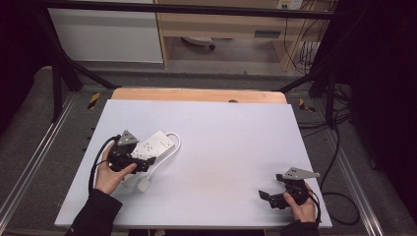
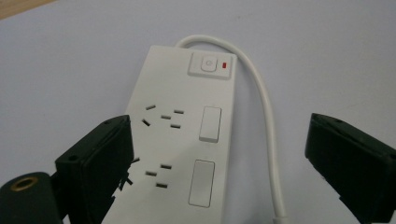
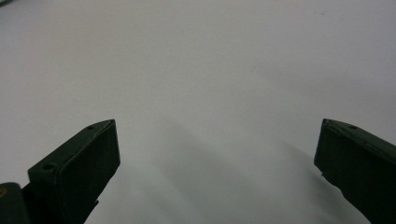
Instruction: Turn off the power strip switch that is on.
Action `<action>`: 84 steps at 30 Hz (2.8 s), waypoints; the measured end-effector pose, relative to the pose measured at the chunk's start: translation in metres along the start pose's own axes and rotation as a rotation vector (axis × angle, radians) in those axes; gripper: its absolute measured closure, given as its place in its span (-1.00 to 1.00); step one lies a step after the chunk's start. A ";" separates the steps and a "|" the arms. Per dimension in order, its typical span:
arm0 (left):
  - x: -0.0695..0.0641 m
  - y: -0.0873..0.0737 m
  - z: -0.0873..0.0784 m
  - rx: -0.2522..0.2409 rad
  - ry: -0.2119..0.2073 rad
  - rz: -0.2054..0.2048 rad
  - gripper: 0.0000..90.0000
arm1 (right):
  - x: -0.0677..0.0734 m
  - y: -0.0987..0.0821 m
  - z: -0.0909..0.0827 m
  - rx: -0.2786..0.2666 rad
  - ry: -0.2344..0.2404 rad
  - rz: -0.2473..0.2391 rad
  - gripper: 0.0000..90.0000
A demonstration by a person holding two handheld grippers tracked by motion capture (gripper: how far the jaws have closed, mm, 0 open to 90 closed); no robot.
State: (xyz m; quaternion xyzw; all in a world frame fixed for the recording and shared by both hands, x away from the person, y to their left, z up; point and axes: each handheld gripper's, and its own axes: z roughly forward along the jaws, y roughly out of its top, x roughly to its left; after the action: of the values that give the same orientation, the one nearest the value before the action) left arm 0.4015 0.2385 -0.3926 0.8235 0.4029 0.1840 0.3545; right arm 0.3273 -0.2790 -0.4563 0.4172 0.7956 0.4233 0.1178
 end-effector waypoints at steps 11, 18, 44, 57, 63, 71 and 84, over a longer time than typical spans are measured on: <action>0.000 0.001 0.007 -0.002 0.024 -0.002 -0.51 | 0.000 0.000 0.000 0.003 -0.001 -0.004 -0.99; 0.001 0.000 0.012 0.001 0.024 -0.003 -0.30 | 0.000 0.000 0.000 0.002 -0.001 -0.006 -0.98; -0.001 -0.001 0.025 0.004 0.022 -0.021 0.43 | 0.000 0.000 0.000 0.004 0.000 -0.004 -0.99; -0.001 -0.003 0.031 0.006 0.024 -0.012 0.68 | 0.000 0.000 0.001 0.006 0.000 -0.003 -0.99; 0.000 -0.004 0.032 0.008 0.031 -0.013 0.76 | 0.000 0.000 0.000 0.003 0.000 -0.006 -0.98; 0.001 -0.005 0.033 0.011 0.031 -0.015 0.88 | 0.000 0.000 0.000 0.005 0.002 -0.002 -0.98; 0.001 -0.007 0.035 0.018 0.023 -0.008 0.99 | 0.000 0.000 0.001 0.006 0.002 -0.003 -0.98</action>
State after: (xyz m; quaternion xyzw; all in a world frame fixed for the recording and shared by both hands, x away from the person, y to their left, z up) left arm 0.4191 0.2267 -0.4213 0.8229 0.4120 0.1884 0.3430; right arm 0.3275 -0.2787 -0.4568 0.4161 0.7975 0.4210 0.1163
